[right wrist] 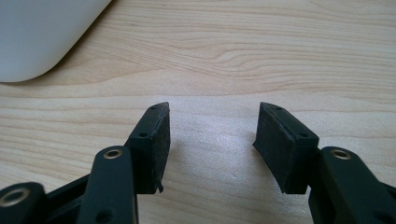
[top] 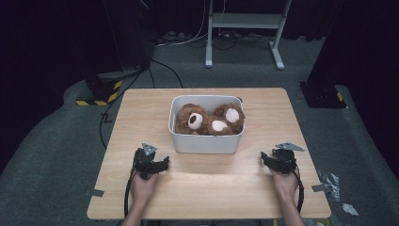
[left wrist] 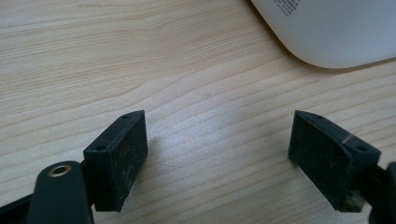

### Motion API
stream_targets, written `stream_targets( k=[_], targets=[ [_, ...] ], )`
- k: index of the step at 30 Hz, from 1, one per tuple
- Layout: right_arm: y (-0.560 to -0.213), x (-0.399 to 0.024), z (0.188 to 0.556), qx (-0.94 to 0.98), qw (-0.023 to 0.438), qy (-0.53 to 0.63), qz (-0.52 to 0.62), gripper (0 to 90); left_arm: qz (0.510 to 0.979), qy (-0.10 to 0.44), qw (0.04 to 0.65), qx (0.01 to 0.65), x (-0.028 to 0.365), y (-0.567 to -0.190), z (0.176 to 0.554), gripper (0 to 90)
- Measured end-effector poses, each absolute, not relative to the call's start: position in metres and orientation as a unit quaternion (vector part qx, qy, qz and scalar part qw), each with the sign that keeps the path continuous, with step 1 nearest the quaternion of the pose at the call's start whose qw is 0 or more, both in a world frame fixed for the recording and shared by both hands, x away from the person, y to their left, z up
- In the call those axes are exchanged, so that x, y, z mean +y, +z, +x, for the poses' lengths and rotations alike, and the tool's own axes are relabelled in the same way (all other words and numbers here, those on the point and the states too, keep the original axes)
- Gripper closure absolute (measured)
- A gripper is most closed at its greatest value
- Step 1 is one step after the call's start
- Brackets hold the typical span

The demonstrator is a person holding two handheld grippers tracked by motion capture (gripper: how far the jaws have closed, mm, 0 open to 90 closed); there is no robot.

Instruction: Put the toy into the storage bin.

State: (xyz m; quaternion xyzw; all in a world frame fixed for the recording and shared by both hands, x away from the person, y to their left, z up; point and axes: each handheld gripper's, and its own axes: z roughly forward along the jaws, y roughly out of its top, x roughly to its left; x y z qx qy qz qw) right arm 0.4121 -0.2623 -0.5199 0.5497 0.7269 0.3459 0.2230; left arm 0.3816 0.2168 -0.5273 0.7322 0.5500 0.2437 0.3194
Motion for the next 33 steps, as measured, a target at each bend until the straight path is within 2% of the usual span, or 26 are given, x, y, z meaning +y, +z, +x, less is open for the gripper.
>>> stream_targets(
  k=[4,13,15,33],
  targets=[
    [-0.5203,-0.2623,0.4121,0.731,0.219,0.34,0.55,44.2,0.732,0.244,0.32,0.55,0.2168,-0.5274,0.3816,19.6],
    [-0.5222,-0.2538,0.4142,0.739,0.247,0.323,0.538,40.9,0.732,0.244,0.319,0.55,0.2167,-0.5273,0.3815,19.7],
    [-0.5212,-0.255,0.4143,0.743,0.237,0.32,0.538,39.3,0.732,0.244,0.319,0.551,0.2166,-0.5273,0.3814,19.7],
    [-0.5222,-0.2531,0.4161,0.735,0.246,0.318,0.546,34.4,0.732,0.244,0.319,0.551,0.2167,-0.5272,0.3814,19.6]
  ],
)
